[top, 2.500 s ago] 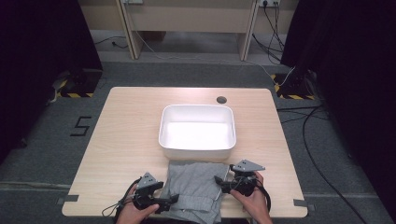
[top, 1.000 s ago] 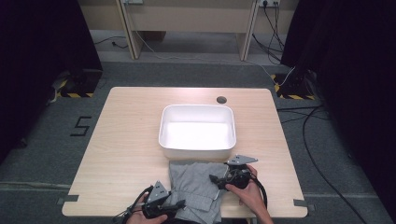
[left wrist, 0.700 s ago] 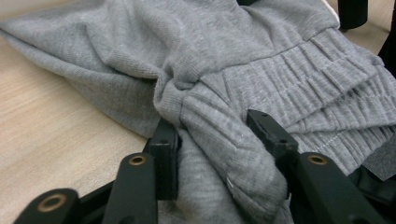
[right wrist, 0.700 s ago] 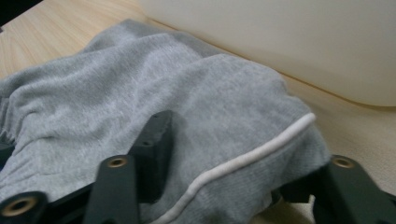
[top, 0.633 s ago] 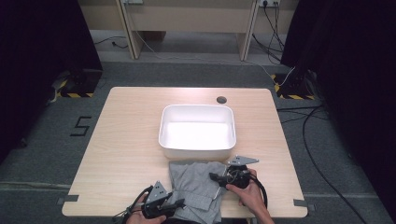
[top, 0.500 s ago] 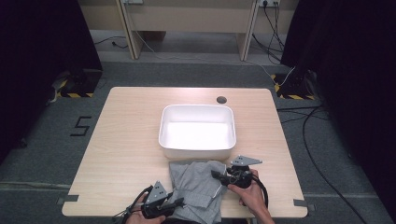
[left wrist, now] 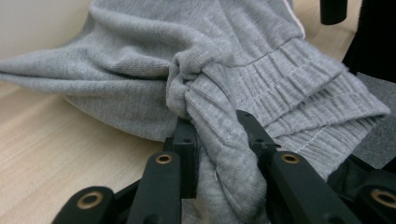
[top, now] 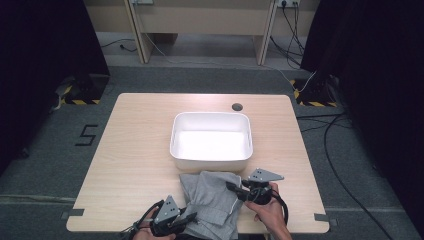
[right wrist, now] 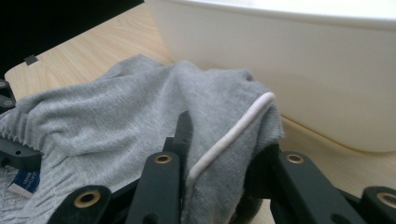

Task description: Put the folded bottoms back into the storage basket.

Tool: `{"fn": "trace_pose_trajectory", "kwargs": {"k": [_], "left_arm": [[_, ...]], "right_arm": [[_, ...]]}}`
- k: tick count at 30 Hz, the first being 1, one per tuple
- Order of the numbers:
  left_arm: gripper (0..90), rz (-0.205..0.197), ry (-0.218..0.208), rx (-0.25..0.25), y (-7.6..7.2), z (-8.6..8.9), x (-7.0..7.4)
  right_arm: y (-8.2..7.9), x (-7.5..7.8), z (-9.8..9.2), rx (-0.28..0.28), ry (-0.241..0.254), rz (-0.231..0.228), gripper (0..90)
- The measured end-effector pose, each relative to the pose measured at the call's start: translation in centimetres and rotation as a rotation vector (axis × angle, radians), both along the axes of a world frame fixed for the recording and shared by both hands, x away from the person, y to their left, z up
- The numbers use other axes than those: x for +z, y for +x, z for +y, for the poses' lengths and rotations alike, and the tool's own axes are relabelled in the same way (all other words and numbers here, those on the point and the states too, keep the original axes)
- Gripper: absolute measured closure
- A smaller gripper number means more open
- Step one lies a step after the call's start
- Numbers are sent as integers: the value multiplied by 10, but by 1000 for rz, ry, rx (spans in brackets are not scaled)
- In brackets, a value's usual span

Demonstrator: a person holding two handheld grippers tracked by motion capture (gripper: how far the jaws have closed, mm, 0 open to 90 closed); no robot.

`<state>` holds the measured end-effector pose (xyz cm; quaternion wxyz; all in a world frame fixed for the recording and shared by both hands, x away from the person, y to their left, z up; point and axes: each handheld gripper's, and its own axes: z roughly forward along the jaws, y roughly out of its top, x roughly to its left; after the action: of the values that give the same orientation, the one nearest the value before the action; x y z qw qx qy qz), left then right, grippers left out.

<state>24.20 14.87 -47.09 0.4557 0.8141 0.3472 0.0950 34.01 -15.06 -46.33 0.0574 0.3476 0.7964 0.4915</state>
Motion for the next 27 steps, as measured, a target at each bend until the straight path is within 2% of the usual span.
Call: {"fn": "trace_pose_trajectory", "kwargs": {"k": [4, 5, 15, 23, 27], "left_arm": [[720, -7, -9, -12, -2, 1, 6], [721, -10, -12, -11, -2, 1, 7], [720, -22, -22, -19, -5, 2, 16], [720, -17, -29, -20, -4, 3, 19], [720, -2, -41, -21, -4, 4, 21]], "right_arm": [[-3, 6, -1, 1, 23, -14, 723], [-5, 10, -1, 5, 18, -29, 725], [-8, 17, -2, 7, 35, -44, 728], [-10, 22, -2, 10, 44, -60, 729], [-10, 24, -1, 14, 43, -73, 731]]}}
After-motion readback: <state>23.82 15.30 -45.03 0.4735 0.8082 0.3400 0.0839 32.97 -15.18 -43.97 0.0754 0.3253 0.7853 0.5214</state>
